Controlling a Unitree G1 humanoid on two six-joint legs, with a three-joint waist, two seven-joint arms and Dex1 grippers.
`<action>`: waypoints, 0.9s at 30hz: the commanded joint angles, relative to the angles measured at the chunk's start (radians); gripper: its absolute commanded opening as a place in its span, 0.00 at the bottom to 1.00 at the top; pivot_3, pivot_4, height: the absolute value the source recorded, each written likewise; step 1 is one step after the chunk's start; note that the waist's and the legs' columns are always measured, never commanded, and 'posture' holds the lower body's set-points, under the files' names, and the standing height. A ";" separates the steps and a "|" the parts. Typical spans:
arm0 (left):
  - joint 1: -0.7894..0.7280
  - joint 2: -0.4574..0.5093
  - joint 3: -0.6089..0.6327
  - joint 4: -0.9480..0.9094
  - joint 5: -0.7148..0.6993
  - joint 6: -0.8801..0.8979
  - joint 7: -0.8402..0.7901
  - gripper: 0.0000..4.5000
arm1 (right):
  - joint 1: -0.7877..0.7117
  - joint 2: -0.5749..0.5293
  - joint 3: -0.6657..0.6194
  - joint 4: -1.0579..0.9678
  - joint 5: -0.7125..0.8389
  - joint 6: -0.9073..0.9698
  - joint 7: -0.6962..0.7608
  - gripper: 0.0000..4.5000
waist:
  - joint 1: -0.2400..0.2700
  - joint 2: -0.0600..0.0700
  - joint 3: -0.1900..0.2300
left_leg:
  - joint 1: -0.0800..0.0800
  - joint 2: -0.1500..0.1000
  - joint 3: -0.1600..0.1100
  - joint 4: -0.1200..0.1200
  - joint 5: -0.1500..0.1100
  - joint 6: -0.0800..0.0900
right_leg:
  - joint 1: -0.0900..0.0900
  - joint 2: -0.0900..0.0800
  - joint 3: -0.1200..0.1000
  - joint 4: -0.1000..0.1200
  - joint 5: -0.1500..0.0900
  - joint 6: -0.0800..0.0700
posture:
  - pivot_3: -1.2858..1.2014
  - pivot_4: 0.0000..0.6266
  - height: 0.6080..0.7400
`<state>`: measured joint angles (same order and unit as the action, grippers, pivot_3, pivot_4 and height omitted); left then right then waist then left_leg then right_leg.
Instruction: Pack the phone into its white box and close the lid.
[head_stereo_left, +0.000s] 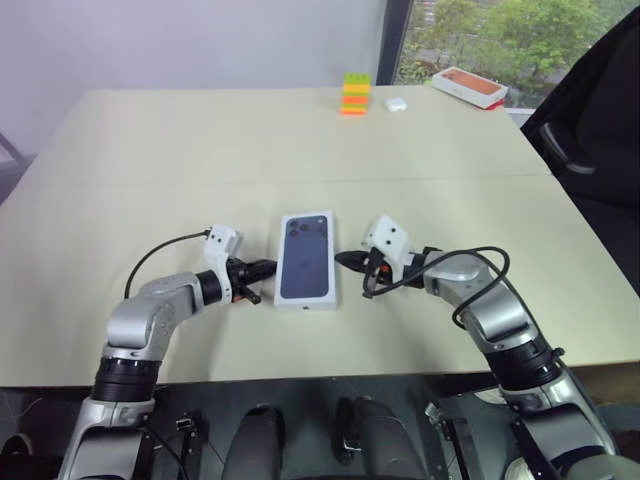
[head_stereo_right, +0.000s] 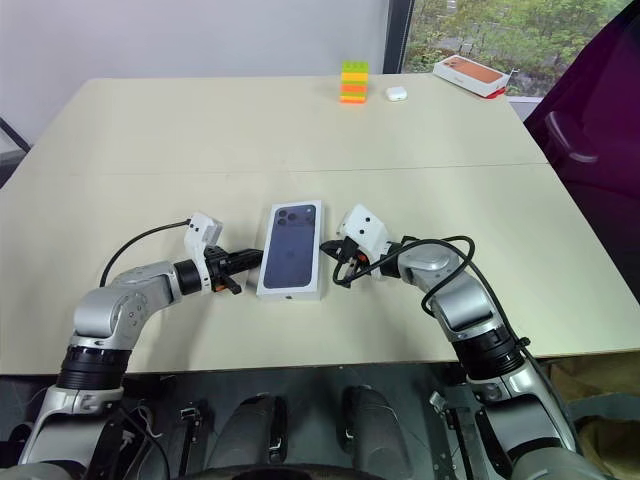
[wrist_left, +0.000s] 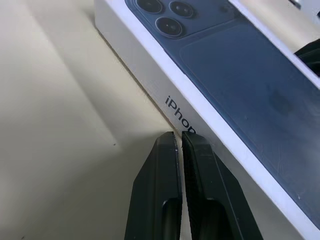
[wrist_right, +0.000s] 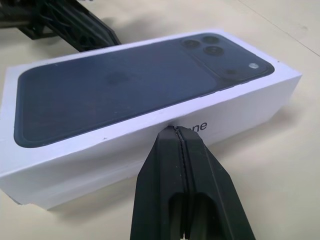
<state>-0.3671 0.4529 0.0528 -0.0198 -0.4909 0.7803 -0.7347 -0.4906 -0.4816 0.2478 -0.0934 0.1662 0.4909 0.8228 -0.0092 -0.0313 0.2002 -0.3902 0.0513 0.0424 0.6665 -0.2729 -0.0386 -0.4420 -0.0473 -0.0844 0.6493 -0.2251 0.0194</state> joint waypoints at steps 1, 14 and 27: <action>-0.018 -0.010 -0.005 -0.071 -0.033 -0.014 -0.021 0.06 | -0.012 0.006 0.013 -0.021 -0.005 -0.027 0.016 0.00 | 0.000 0.000 0.000 | 0.000 0.000 0.000 0.000 0.000 0.000 | 0.000 0.000 0.000 0.000 0.000 0.000 | 0.52 0.24 1.00; 0.019 0.006 -0.046 -0.066 0.001 -0.039 -0.041 0.06 | 0.007 0.000 0.016 -0.021 -0.027 -0.023 0.030 0.00 | 0.000 0.000 0.000 | 0.000 0.000 0.000 0.000 0.000 0.000 | 0.000 0.000 0.000 0.000 0.000 0.000 | 0.52 0.24 1.00; 0.026 0.012 -0.004 -0.075 -0.014 -0.071 -0.036 0.06 | -0.007 -0.010 0.027 0.017 -0.079 -0.055 0.032 0.00 | 0.000 0.000 0.000 | 0.000 0.000 0.000 0.000 0.000 0.000 | 0.000 0.000 0.000 0.000 0.000 0.000 | 0.52 0.24 1.00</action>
<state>-0.3265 0.4633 0.0264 -0.0433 -0.4714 0.7285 -0.7538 -0.4755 -0.4927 0.2871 -0.0554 0.0784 0.4589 0.8438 -0.0094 -0.0313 0.2002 -0.3902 0.0513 0.0425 0.6664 -0.2729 -0.0387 -0.4421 -0.0472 -0.0845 0.6491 -0.2252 0.0196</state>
